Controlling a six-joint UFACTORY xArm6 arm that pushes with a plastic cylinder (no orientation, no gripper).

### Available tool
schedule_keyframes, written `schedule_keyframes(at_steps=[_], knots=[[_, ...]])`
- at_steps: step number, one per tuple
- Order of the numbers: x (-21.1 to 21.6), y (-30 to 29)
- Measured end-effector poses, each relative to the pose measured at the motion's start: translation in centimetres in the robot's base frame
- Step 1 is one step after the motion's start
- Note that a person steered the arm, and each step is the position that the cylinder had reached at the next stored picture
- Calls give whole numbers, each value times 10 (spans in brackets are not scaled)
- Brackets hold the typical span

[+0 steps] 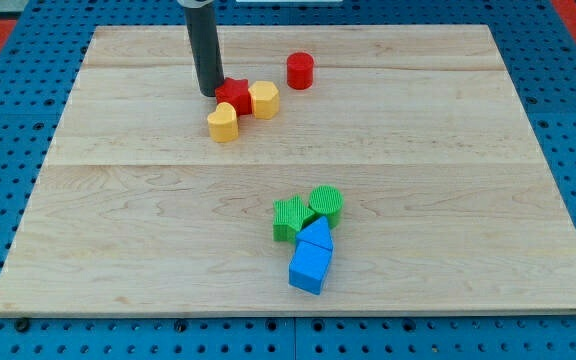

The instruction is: Slide the red blocks vertically with each other

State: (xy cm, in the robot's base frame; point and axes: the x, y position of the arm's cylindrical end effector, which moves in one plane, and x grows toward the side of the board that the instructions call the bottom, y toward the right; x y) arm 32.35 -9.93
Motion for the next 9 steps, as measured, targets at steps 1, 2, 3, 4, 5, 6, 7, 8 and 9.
schedule_keyframes(at_steps=[1, 2, 3, 4, 5, 6, 7, 8, 9], knots=[[0, 0], [0, 0], [12, 0], [8, -10], [-53, -24], [-105, 49], [-100, 76], [-86, 154], [-31, 170]])
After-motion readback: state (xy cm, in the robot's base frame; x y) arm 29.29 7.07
